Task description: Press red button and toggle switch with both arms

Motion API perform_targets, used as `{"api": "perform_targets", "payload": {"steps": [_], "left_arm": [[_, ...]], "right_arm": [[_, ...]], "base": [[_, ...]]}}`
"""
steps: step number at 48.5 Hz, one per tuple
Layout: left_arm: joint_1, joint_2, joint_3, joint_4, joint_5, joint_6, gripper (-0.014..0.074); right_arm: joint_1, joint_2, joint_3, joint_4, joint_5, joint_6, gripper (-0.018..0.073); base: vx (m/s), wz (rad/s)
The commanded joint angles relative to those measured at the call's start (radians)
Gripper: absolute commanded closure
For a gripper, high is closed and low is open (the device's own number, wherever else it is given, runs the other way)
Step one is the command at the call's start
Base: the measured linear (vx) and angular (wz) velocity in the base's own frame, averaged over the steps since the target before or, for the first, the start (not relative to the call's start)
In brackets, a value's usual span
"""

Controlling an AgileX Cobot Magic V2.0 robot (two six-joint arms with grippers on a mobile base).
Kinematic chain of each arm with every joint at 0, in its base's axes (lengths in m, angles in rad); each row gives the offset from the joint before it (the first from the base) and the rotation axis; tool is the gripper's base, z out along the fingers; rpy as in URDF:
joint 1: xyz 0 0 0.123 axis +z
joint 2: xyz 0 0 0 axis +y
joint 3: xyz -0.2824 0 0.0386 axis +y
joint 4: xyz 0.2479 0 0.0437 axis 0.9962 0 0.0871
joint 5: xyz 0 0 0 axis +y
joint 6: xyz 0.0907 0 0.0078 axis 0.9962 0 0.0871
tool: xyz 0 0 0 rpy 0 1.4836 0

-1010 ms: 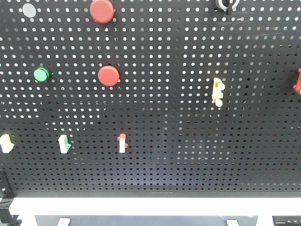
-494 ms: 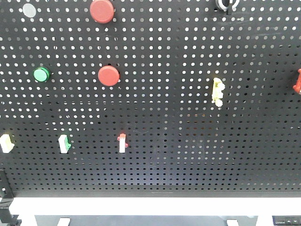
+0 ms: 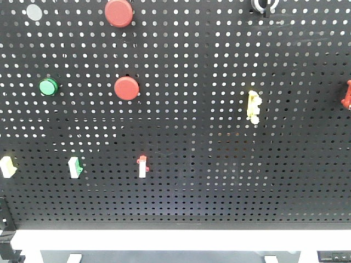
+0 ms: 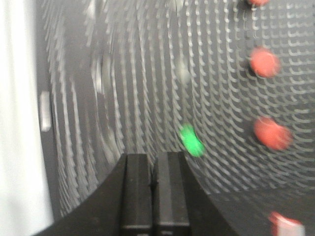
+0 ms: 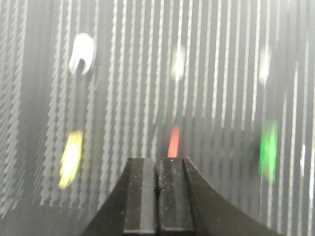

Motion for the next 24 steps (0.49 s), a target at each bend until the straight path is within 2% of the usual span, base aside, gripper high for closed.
{"api": "perform_targets", "payload": {"steps": [1, 6, 8, 12, 16, 19, 22, 24], "left_arm": [[-0.006, 0.186, -0.207, 0.0, 0.063, 0.019, 0.0594], [-0.006, 0.276, -0.337, -0.047, 0.069, 0.004, 0.0594], [-0.007, 0.303, -0.369, -0.088, 0.063, -0.012, 0.0594], [-0.014, 0.343, -0.429, -0.201, 0.059, 0.002, 0.0594], [-0.064, 0.387, -0.473, -0.301, 0.07, 0.097, 0.0594], [-0.114, 0.42, -0.51, -0.387, 0.075, 0.243, 0.0594], [-0.198, 0.475, -0.553, -0.478, 0.087, 0.396, 0.0594], [-0.237, 0.506, -0.586, -0.531, 0.096, 0.468, 0.0594]], "right_arm": [[-0.002, 0.128, -0.145, -0.015, 0.002, 0.026, 0.0562], [-0.002, 0.205, -0.222, -0.015, 0.002, 0.056, 0.0562], [-0.002, 0.226, -0.237, -0.015, -0.005, 0.056, 0.0562], [-0.002, 0.245, -0.244, -0.015, -0.02, 0.061, 0.0562], [-0.002, 0.254, -0.244, -0.01, -0.028, 0.079, 0.0562], [-0.002, 0.254, -0.244, -0.008, -0.027, 0.093, 0.0562], [-0.002, 0.254, -0.241, -0.008, -0.028, 0.096, 0.0562], [-0.002, 0.254, -0.241, -0.008, -0.026, 0.096, 0.0562]], "base": [[0.0, 0.0], [0.0, 0.0], [0.0, 0.0], [0.0, 0.0], [0.0, 0.0], [0.0, 0.0], [0.0, 0.0], [0.0, 0.0]]}}
